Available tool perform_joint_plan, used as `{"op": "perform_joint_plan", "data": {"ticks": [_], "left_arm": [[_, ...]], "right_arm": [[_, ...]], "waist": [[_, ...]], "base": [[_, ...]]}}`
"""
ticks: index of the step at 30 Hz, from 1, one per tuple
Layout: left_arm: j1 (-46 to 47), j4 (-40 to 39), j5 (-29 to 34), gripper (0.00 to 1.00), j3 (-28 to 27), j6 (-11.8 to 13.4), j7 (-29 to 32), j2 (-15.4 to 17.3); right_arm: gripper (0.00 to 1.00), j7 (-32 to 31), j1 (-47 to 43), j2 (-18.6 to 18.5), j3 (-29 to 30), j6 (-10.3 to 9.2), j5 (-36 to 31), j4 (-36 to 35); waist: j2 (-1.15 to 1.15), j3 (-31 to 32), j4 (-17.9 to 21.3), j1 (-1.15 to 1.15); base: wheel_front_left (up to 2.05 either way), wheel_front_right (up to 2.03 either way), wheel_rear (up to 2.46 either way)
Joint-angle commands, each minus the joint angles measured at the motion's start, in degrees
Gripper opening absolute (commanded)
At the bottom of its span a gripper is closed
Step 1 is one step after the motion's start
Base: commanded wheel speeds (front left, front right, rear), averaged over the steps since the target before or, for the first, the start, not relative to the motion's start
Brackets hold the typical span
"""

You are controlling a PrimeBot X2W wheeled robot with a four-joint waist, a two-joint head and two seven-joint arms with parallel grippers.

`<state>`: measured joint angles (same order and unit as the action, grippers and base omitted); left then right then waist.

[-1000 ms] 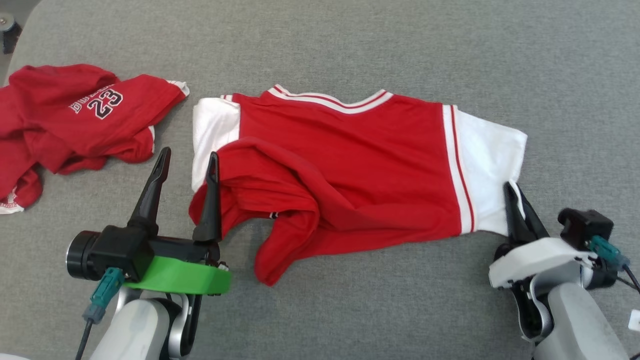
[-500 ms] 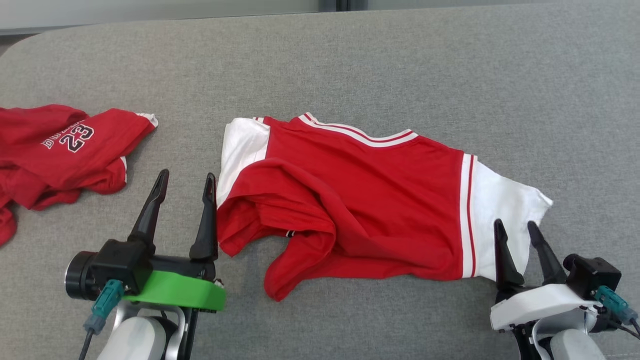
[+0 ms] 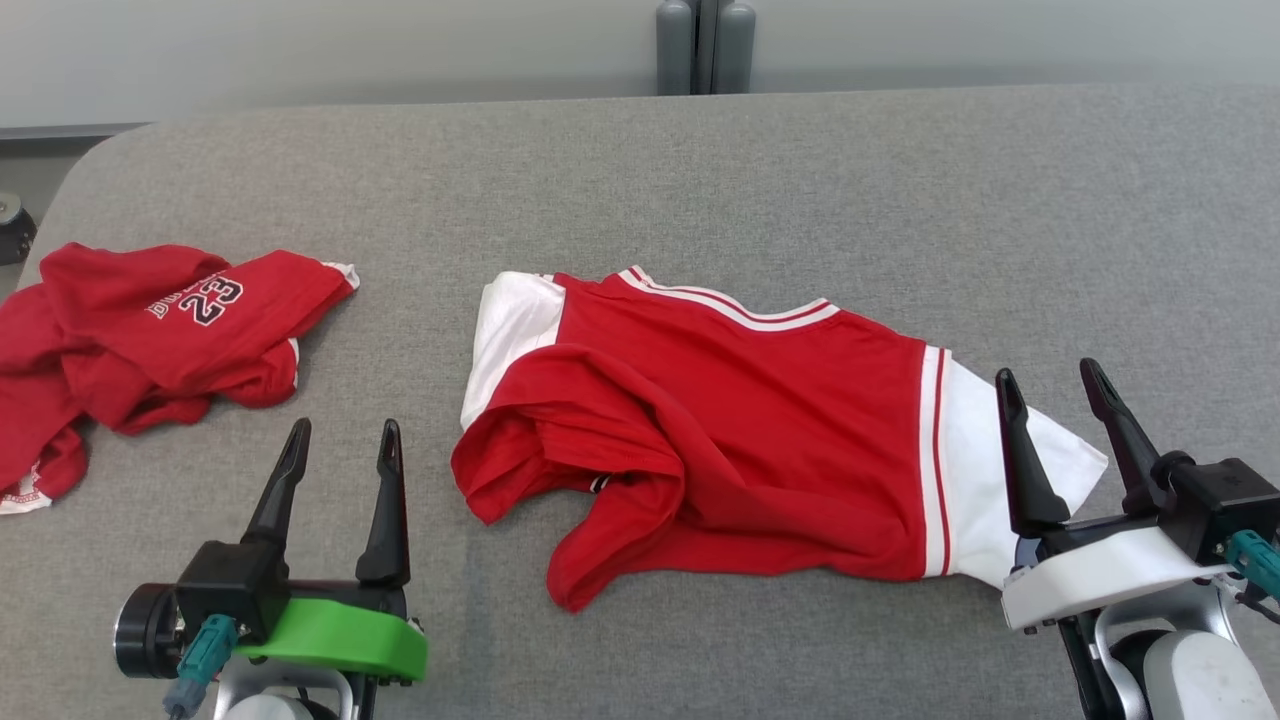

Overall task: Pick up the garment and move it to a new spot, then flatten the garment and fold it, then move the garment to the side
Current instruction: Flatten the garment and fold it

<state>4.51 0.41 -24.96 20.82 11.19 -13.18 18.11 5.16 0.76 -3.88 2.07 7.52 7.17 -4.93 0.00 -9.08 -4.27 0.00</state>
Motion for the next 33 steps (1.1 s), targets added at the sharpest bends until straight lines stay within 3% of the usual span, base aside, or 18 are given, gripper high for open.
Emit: {"op": "perform_joint_plan", "data": {"ticks": [1, 16, 20, 27, 32, 33], "left_arm": [[-1.0, 0.0, -0.3, 1.00, 0.0, 0.6, -0.1, 0.3], [-1.1, -2.1, 0.4, 1.00, 1.2, 0.7, 0.8, 1.1], [1.9, -4.6, 2.5, 1.00, 6.1, -1.7, 4.5, 0.4], [7.2, -0.8, 3.4, 1.00, 18.8, -9.4, 12.9, -4.4], [9.5, 6.6, 3.0, 1.00, 20.3, -10.3, 13.9, -6.4], [9.8, 7.8, 2.7, 0.91, 20.2, -10.6, 13.9, -6.7]], "right_arm": [[1.00, -0.5, -1.0, 0.0, 0.0, -0.06, 0.0, -0.7], [1.00, -1.8, -3.3, 0.4, 0.0, -0.06, 0.7, -2.5], [1.00, -2.3, -2.8, 0.4, 0.3, -0.06, 0.3, -3.1], [1.00, -2.8, -1.5, 0.4, 0.2, -0.06, 0.0, -3.7], [1.00, -2.8, -0.8, 0.5, 0.4, -0.06, -0.1, -3.7], [1.00, -2.8, -0.8, 0.6, 0.6, -0.06, 0.0, -3.7]], "waist": [[0.00, 1.2, -0.5, 0.00], [0.00, 1.8, -0.7, 0.00], [0.00, 0.4, -0.7, 0.00], [0.00, -3.1, -0.1, 0.00], [0.00, -4.7, 0.9, 0.00], [0.00, -4.9, 1.0, 0.00]], "base": [[0.00, 0.00, 0.00], [0.00, 0.00, 0.00], [0.00, 0.00, 0.00], [0.00, 0.00, 0.00], [0.00, 0.00, 0.00], [0.00, 0.00, 0.00]]}}
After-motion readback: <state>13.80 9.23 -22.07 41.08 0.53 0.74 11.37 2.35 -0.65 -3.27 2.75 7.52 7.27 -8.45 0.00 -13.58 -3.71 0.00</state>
